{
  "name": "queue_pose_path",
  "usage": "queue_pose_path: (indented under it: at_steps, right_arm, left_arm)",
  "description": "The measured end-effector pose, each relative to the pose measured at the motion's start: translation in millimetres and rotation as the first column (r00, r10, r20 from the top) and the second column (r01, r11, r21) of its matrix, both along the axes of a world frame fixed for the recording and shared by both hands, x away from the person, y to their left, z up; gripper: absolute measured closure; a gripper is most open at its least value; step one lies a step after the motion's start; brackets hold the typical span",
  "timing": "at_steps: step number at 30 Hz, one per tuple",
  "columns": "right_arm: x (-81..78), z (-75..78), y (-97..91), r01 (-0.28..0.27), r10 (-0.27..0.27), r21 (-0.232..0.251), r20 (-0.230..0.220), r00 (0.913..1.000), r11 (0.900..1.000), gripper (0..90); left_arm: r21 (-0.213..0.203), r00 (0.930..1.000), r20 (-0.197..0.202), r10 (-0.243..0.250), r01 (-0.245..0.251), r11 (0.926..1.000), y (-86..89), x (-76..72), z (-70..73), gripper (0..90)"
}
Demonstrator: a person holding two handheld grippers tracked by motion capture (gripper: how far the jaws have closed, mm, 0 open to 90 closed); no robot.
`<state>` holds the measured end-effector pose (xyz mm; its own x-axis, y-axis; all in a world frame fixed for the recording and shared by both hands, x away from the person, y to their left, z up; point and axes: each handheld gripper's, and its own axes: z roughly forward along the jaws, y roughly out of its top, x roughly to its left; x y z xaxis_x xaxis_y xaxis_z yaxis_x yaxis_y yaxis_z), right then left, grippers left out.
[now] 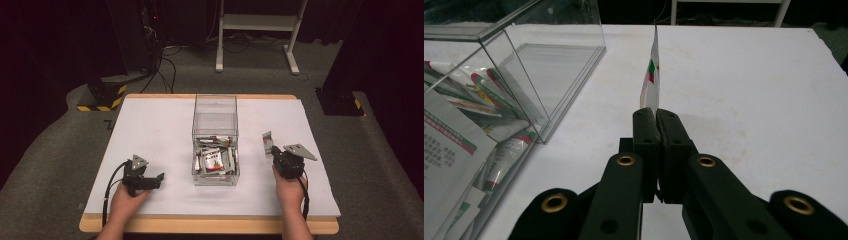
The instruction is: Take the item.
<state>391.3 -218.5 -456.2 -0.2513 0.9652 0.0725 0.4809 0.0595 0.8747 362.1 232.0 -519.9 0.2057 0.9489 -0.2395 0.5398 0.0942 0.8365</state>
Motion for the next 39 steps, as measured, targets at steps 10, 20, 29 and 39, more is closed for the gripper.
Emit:
queue_pose_path:
  at_steps: [10,20,29,39]
  right_arm:
    - [1.2,-6.2,1.4,0.001,-0.001,-0.006,-0.026,0.9997,1.0000,88.7]
    - [2.8,-8.5,-1.3,0.027,-0.028,-0.010,-0.035,0.9990,0.9996,87.8]
    - [1.4,-4.1,-4.4,0.039,-0.040,-0.015,-0.009,0.9992,0.9991,79.3]
    - [-1.3,3.3,-3.0,0.045,-0.045,-0.021,0.022,0.9988,0.9987,58.8]
  left_arm:
    - [0.001,1.0000,-0.001,-0.001,0.001,1.0000,0.1,0.0,0.1,8.9]
    - [0.001,1.0000,-0.001,-0.001,0.001,1.0000,0.1,0.0,0.1,8.9]
    - [-0.001,1.0000,-0.001,0.001,-0.001,1.0000,-0.1,0.0,0.1,8.9]
    - [0.001,1.0000,-0.002,-0.001,0.001,1.0000,0.1,-0.1,0.1,8.9]
